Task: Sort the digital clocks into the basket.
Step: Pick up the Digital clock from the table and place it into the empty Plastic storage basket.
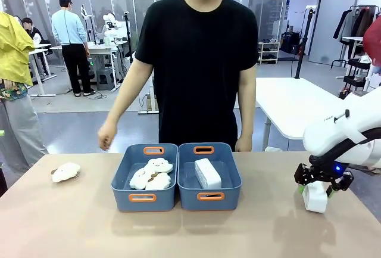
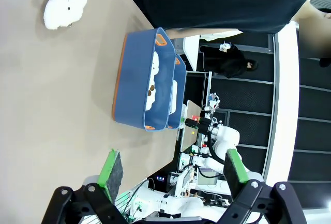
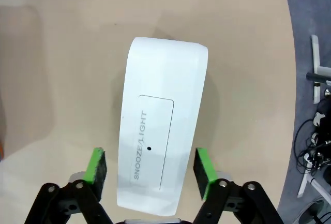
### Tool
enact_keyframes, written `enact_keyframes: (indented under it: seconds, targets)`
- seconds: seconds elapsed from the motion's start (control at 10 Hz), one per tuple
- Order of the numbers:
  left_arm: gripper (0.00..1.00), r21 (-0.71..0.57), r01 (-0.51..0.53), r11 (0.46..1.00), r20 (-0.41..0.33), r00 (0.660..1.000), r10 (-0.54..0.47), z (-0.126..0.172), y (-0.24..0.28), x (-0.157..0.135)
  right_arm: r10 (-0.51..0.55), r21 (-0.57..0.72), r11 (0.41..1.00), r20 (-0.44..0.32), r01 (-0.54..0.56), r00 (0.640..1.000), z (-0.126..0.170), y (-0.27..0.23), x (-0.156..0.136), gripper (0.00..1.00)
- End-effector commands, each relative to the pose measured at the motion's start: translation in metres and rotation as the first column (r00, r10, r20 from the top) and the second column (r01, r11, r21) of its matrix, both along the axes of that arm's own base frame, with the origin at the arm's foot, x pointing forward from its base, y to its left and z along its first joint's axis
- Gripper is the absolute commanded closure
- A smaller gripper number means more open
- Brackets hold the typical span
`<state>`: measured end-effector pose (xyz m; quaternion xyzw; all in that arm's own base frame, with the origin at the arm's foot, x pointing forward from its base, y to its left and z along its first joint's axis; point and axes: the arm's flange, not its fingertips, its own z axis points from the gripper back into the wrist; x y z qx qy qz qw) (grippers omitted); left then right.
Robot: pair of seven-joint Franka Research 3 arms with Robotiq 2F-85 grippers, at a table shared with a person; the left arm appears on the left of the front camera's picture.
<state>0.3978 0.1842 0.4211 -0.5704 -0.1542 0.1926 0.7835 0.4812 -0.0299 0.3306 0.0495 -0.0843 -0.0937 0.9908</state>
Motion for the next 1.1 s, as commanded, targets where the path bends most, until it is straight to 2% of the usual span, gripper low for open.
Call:
enact_keyframes:
  seconds: [0.0, 0.2, 0.3, 0.4, 0.5, 0.7, 0.8, 0.9, 1.0]
  targets:
    - [0.0, 0.002, 0.009, 1.0, -0.016, 1.0, -0.009, 0.006, 0.001, -0.001, -0.04, -0.031, 0.999, -0.021, 0.04, 0.999, -0.004, 0.007, 0.005, 1.0]
    - [0.0, 0.002, 0.009, 1.0, -0.016, 1.0, -0.009, 0.006, 0.001, -0.001, -0.05, -0.046, 0.998, -0.041, 0.048, 0.998, -0.004, 0.002, 0.006, 1.0]
    - [0.0, 0.002, 0.009, 1.0, -0.016, 1.0, -0.009, 0.006, 0.001, -0.001, -0.041, -0.022, 0.999, -0.054, 0.04, 0.998, -0.002, -0.001, 0.007, 0.86]
    - [0.0, 0.002, 0.009, 1.0, -0.016, 1.0, -0.009, 0.006, 0.001, -0.001, -0.035, -0.003, 0.999, -0.039, 0.035, 0.999, 0.003, -0.006, 0.007, 0.96]
    - [0.0, 0.002, 0.009, 1.0, -0.016, 1.0, -0.009, 0.006, 0.001, -0.001, -0.024, 0.023, 0.999, -0.023, 0.024, 0.999, 0.012, -0.01, 0.005, 1.0]
    - [0.0, 0.002, 0.009, 1.0, -0.016, 1.0, -0.009, 0.006, 0.001, -0.001, 0.035, 0.198, 0.979, 0.053, -0.044, 0.998, 0.055, -0.025, -0.01, 1.0]
    - [0.0, 0.002, 0.009, 1.0, -0.016, 1.0, -0.009, 0.006, 0.001, -0.001, 0.141, 0.389, 0.907, 0.085, -0.163, 0.986, 0.09, -0.032, -0.026, 1.0]
    - [0.0, 0.002, 0.009, 1.0, -0.016, 1.0, -0.009, 0.006, 0.001, -0.001, 0.225, 0.582, 0.768, 0.144, -0.267, 0.964, 0.122, -0.036, -0.037, 1.0]
    - [0.0, 0.002, 0.009, 1.0, -0.016, 1.0, -0.009, 0.006, 0.001, -0.001, 0.279, 0.74, 0.59, 0.186, -0.321, 0.942, 0.146, -0.029, -0.044, 1.0]
